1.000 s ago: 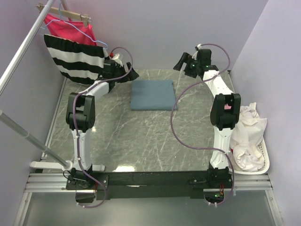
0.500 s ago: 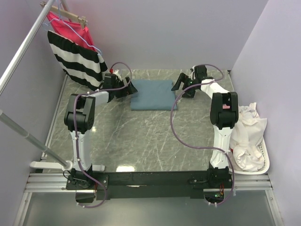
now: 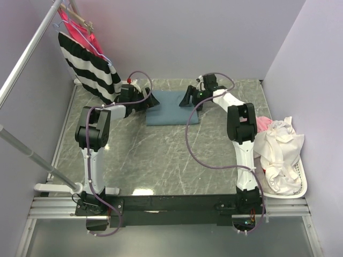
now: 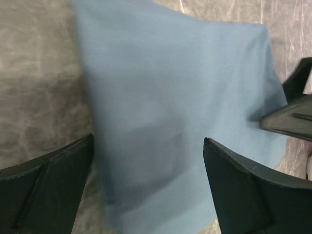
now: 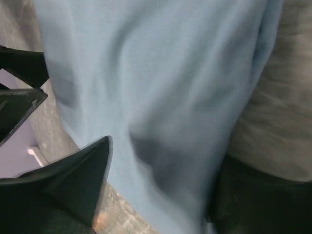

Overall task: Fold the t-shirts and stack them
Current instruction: Put the neatly folded tshirt into the corner of the board with the right arm

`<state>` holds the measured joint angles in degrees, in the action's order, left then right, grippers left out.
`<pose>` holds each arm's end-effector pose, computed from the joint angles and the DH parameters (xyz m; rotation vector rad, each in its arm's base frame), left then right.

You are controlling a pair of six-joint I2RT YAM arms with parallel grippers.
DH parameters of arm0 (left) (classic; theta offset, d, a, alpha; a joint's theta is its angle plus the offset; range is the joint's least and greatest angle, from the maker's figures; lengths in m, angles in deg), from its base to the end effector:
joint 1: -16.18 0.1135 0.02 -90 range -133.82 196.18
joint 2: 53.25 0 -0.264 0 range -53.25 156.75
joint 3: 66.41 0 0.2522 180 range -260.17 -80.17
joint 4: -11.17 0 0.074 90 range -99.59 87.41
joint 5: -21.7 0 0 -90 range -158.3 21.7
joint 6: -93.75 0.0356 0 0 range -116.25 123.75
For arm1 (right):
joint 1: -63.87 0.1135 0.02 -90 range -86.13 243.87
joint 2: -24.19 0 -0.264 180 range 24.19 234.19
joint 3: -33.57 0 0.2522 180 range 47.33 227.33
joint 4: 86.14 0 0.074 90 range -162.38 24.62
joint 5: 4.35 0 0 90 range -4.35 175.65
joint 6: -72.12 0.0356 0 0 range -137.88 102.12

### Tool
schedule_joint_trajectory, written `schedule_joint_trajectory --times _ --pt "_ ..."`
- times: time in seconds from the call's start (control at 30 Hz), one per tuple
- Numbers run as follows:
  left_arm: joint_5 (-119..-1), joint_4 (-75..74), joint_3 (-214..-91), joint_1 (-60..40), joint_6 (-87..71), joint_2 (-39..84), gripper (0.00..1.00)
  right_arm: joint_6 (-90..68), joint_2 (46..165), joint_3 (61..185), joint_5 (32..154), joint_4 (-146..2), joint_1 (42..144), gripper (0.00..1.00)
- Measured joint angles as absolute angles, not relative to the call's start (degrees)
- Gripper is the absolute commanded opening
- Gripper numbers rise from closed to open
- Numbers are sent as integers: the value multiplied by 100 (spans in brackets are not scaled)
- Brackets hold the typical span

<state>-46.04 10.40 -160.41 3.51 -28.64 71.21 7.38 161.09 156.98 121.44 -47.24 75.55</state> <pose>0.4636 -0.1180 0.1479 -0.1355 2.1921 -0.8677 0.5058 0.1258 0.1536 0.0228 2.5348 1.0435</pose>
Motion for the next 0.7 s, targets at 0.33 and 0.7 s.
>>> schedule_joint_trajectory --times 0.33,0.7 --pt "-4584 1066 -16044 231 -2866 7130 99 1225 16458 15700 12478 -5040 7645 0" --pt "-4683 863 -15998 176 -2837 7006 99 1796 16255 15601 11482 -5405 7238 0"
